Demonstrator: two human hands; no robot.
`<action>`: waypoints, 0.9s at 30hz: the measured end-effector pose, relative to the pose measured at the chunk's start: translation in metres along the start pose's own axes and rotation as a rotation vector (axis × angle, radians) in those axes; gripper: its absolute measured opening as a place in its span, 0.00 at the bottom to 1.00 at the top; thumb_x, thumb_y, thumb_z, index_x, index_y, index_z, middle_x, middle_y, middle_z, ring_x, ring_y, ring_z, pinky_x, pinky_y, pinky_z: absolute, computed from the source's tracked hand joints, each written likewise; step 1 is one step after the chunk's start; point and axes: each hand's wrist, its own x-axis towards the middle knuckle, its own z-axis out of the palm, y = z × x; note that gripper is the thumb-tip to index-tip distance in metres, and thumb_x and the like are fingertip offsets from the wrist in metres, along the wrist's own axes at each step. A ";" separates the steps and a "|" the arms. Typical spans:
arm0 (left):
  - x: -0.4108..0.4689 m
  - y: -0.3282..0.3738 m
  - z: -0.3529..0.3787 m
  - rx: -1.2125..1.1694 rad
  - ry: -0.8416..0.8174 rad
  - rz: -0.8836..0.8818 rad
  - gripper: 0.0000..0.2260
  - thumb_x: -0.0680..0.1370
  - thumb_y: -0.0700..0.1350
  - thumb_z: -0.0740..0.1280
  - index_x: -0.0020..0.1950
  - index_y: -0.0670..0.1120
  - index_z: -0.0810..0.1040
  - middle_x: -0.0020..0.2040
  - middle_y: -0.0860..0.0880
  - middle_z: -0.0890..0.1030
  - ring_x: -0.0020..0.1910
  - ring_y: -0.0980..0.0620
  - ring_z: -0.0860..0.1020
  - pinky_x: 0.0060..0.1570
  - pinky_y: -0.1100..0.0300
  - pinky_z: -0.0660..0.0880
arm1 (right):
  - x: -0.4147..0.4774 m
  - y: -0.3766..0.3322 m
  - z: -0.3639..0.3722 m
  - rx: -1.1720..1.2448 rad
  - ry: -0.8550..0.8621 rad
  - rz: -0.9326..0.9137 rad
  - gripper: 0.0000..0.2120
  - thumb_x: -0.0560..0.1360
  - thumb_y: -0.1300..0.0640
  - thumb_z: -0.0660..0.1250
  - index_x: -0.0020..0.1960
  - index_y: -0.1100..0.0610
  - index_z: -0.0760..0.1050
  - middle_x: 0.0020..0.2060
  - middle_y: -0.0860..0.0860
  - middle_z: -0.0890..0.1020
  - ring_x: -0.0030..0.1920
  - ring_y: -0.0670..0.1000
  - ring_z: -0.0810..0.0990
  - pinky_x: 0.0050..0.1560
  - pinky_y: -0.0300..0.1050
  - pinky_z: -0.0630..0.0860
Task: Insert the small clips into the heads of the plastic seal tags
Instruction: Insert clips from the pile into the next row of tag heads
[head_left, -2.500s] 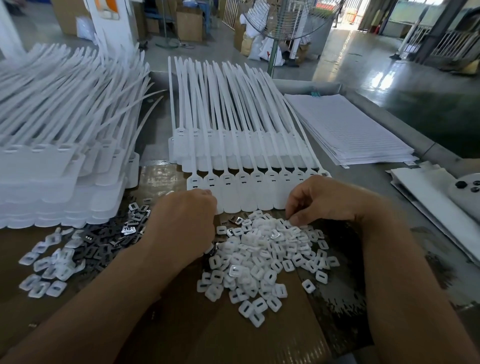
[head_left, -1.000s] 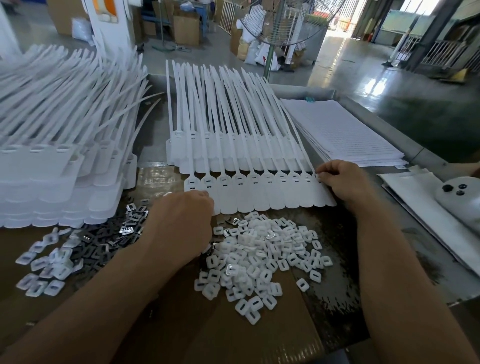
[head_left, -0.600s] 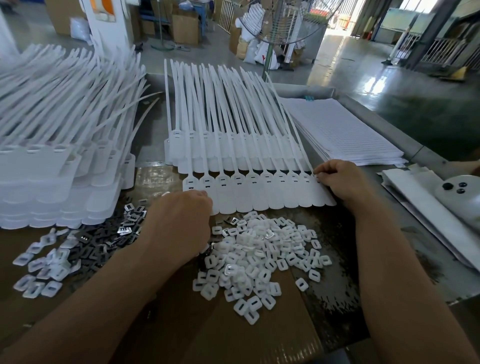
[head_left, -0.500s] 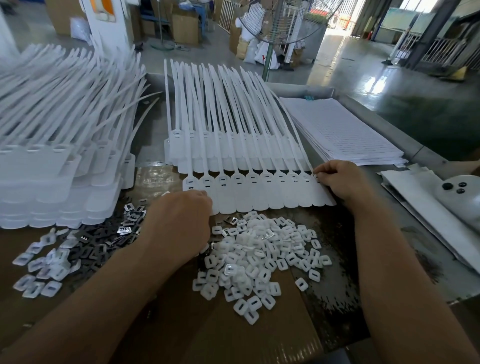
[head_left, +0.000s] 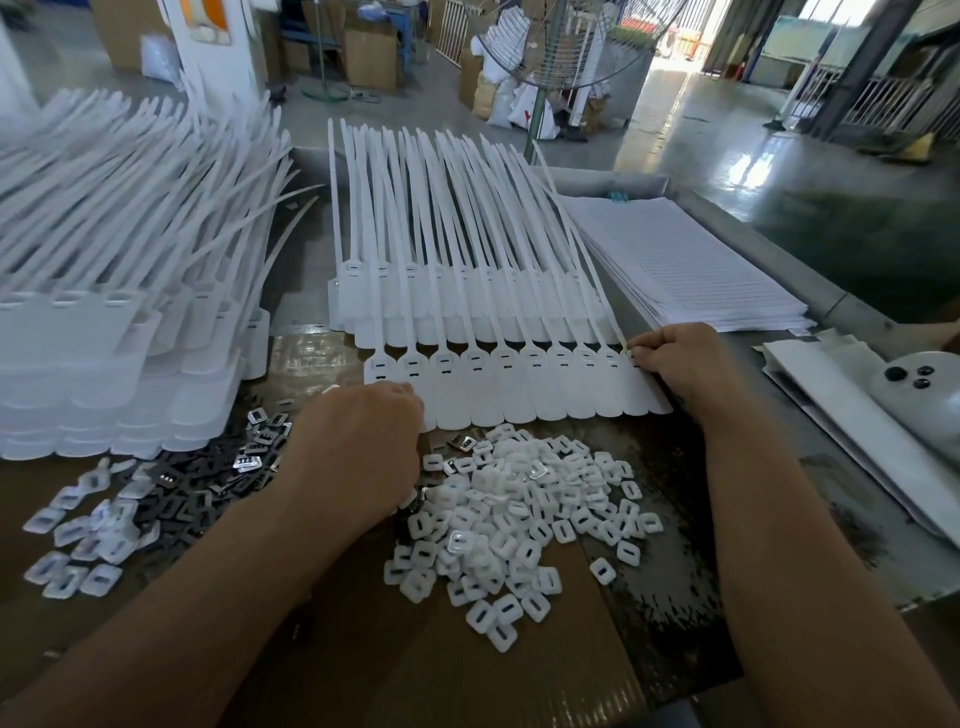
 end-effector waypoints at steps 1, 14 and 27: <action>0.000 0.000 0.000 0.000 0.003 -0.003 0.10 0.73 0.38 0.59 0.50 0.48 0.75 0.48 0.53 0.79 0.44 0.54 0.77 0.39 0.65 0.69 | 0.000 0.000 0.000 0.001 0.004 -0.005 0.06 0.73 0.67 0.66 0.40 0.58 0.78 0.36 0.50 0.77 0.42 0.49 0.75 0.44 0.42 0.70; 0.000 0.000 0.002 0.004 -0.002 0.015 0.14 0.74 0.39 0.58 0.56 0.48 0.76 0.55 0.53 0.78 0.49 0.54 0.78 0.45 0.65 0.71 | 0.003 0.000 0.000 0.050 0.037 0.029 0.11 0.69 0.69 0.69 0.37 0.54 0.77 0.35 0.50 0.79 0.39 0.48 0.76 0.42 0.41 0.73; -0.001 0.001 -0.002 0.007 -0.015 0.025 0.14 0.74 0.38 0.57 0.56 0.47 0.76 0.54 0.53 0.79 0.49 0.53 0.78 0.48 0.61 0.76 | -0.001 0.005 0.001 0.015 0.056 -0.053 0.05 0.71 0.65 0.69 0.43 0.56 0.79 0.36 0.47 0.78 0.38 0.43 0.74 0.39 0.35 0.69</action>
